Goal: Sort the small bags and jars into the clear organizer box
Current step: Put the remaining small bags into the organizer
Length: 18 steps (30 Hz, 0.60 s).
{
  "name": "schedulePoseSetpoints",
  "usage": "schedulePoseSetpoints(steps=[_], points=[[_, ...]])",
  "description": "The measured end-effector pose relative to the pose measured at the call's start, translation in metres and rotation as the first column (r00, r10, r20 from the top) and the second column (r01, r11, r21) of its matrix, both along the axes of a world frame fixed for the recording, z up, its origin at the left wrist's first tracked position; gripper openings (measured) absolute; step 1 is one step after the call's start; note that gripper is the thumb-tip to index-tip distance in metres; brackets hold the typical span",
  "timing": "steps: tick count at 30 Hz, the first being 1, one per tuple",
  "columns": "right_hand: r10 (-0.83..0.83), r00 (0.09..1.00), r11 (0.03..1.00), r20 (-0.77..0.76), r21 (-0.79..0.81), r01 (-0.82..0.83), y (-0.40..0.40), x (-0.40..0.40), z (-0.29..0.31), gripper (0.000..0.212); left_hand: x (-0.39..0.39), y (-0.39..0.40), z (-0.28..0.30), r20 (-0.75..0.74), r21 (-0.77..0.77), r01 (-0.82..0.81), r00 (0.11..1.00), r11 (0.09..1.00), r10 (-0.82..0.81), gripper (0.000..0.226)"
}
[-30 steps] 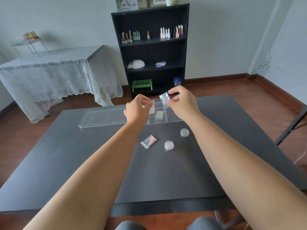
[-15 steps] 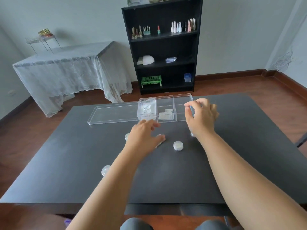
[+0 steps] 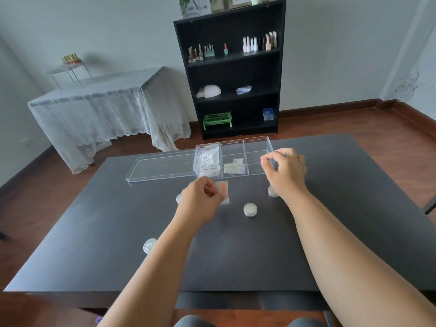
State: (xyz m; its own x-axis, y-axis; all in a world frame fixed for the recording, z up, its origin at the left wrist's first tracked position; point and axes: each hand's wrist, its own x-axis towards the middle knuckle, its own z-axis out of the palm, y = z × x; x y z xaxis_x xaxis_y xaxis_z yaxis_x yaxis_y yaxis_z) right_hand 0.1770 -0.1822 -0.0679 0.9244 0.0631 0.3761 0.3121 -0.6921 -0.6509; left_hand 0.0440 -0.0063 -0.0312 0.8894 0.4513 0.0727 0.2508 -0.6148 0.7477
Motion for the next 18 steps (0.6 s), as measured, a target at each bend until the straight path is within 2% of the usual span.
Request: schedulePoseSetpoints(steps=[4,8,13,16,18], points=[[0.016,1.0,0.999,-0.005,0.042,-0.015,-0.001,-0.002,0.001,0.018,0.021,0.001,0.019,0.125,-0.088,-0.036,0.991,0.995,0.047,0.018],[0.034,0.999,0.998,-0.002,0.048,-0.034,-0.003,-0.002,0.002,0.021,0.052,0.001,0.031,0.178,-0.058,-0.025,0.983,0.998,0.035,0.002],[0.044,0.999,0.998,-0.006,0.041,-0.044,-0.003,-0.002,0.003,0.02,0.075,-0.002,0.018,0.101,0.069,0.047,0.993,0.997,-0.054,0.02],[0.045,0.998,0.997,-0.035,0.056,-0.043,-0.002,-0.001,0.002,0.017,0.069,-0.001,0.005,0.081,0.054,0.009,0.997,0.999,-0.013,0.03],[0.049,0.998,0.998,-0.041,0.052,-0.047,-0.002,0.0,0.002,0.018,0.059,-0.003,0.001,0.135,0.078,-0.028,0.991,0.997,0.017,0.031]])
